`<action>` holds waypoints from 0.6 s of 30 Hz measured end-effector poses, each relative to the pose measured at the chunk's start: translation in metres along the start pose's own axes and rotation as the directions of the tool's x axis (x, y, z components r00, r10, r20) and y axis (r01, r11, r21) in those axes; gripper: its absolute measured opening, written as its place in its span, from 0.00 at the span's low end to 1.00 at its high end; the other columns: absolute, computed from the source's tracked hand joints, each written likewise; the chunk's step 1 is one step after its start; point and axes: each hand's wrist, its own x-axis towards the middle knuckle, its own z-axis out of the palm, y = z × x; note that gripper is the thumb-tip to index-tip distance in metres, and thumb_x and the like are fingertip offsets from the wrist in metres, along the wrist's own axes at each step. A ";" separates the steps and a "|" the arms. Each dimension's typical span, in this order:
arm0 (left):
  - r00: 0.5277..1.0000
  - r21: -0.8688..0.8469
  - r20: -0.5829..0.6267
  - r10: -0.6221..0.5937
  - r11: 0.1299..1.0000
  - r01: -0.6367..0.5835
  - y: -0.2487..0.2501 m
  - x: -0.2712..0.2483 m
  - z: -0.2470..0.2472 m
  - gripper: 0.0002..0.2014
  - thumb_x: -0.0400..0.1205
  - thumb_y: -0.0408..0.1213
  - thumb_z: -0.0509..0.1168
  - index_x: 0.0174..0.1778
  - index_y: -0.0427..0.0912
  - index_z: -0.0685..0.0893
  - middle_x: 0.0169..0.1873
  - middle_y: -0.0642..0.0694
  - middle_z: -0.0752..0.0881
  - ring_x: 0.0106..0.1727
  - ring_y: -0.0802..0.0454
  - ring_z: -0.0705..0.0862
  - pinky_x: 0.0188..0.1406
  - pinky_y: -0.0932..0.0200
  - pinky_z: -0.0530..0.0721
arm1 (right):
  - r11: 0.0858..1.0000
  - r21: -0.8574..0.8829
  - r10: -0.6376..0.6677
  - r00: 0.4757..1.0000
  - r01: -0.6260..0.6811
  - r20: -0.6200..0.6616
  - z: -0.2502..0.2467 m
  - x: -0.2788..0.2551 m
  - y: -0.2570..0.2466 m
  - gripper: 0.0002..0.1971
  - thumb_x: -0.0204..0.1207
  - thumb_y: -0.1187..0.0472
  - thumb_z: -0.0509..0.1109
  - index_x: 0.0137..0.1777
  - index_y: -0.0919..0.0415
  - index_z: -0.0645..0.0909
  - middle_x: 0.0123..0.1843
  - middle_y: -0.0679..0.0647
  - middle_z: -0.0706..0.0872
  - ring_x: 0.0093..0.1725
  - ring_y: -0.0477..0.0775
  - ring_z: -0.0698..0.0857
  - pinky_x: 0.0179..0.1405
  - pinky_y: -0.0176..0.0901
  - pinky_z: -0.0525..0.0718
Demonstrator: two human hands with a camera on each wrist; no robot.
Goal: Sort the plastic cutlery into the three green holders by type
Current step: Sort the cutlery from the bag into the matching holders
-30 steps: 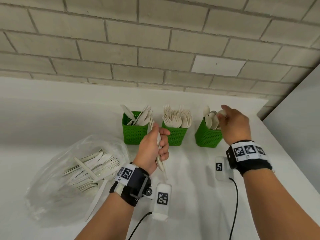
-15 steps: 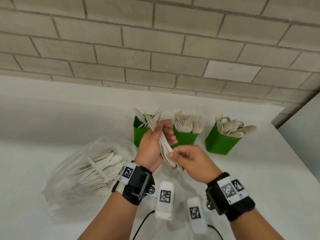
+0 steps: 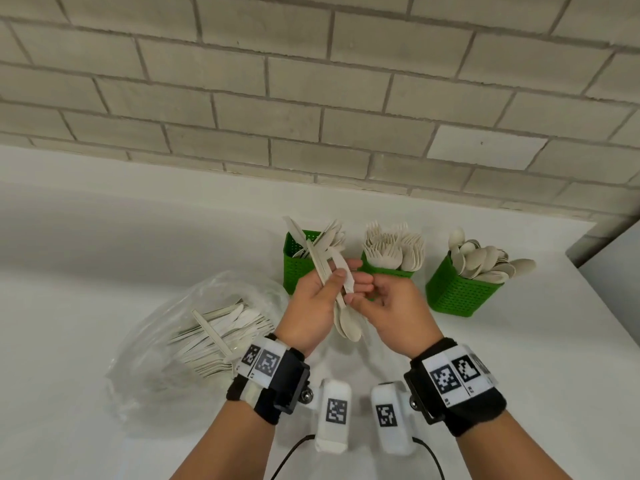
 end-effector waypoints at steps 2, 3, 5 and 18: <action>1.000 -0.046 -0.030 0.009 0.999 -0.010 0.001 0.001 -0.004 0.14 0.90 0.32 0.51 0.60 0.39 0.83 0.51 0.38 0.90 0.55 0.44 0.89 0.57 0.51 0.85 | 1.000 -0.009 0.007 0.999 -0.006 0.034 0.000 0.005 -0.007 0.10 0.73 0.65 0.77 0.52 0.51 0.86 0.34 0.49 0.89 0.30 0.45 0.86 0.34 0.42 0.85; 0.998 -0.071 -0.058 0.021 0.997 -0.025 0.003 0.002 -0.007 0.14 0.90 0.32 0.51 0.61 0.39 0.83 0.53 0.39 0.90 0.57 0.45 0.88 0.59 0.52 0.85 | 0.999 -0.043 0.003 0.999 -0.002 0.035 -0.001 0.009 -0.010 0.13 0.74 0.65 0.76 0.55 0.50 0.84 0.34 0.52 0.88 0.29 0.48 0.87 0.35 0.48 0.88; 0.992 -0.133 -0.122 0.035 0.990 -0.052 0.005 0.004 -0.016 0.15 0.90 0.32 0.51 0.63 0.38 0.82 0.58 0.37 0.88 0.62 0.45 0.86 0.64 0.55 0.83 | 0.997 -0.072 -0.021 1.000 0.020 -0.019 -0.008 0.019 -0.020 0.16 0.76 0.67 0.74 0.62 0.53 0.80 0.34 0.54 0.87 0.30 0.50 0.88 0.40 0.56 0.90; 0.972 -0.348 -0.235 -0.019 0.935 -0.065 0.015 0.001 -0.047 0.15 0.90 0.33 0.51 0.63 0.35 0.81 0.56 0.37 0.89 0.61 0.43 0.87 0.62 0.55 0.85 | 0.985 -0.064 -0.172 0.957 0.161 -0.234 0.015 0.073 -0.042 0.40 0.80 0.66 0.68 0.82 0.37 0.53 0.37 0.44 0.83 0.34 0.43 0.89 0.48 0.48 0.89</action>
